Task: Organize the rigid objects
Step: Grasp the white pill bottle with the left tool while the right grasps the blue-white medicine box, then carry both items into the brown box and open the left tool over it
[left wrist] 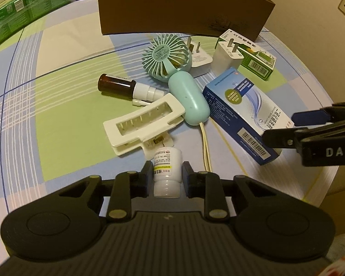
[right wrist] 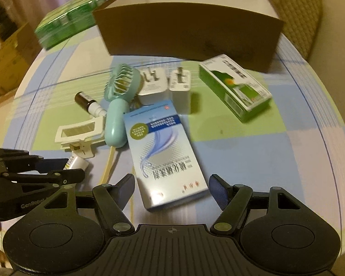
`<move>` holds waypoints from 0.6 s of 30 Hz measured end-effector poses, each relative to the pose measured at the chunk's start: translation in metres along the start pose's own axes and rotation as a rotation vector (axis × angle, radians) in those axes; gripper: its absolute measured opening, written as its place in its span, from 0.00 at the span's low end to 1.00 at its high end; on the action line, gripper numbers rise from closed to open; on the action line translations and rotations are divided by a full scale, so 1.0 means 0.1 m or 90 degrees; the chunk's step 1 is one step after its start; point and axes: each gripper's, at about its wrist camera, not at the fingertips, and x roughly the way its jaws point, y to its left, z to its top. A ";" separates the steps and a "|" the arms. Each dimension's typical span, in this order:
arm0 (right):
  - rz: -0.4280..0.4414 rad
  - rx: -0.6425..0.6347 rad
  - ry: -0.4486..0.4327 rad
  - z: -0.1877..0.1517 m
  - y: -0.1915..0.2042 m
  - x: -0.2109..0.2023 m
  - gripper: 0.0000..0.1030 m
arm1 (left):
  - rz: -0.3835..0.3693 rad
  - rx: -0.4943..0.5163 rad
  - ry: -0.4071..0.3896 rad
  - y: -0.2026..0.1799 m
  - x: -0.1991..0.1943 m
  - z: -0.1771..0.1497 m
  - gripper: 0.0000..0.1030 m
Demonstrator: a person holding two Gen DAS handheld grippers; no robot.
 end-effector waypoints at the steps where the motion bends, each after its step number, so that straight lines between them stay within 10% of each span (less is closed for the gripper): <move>1: 0.000 -0.011 0.002 0.02 0.01 0.03 0.66 | 0.001 -0.003 0.000 0.00 0.00 0.00 0.22; 18: 0.025 -0.131 0.010 0.15 0.11 0.31 0.60 | 0.013 -0.034 -0.002 -0.02 0.05 0.05 0.22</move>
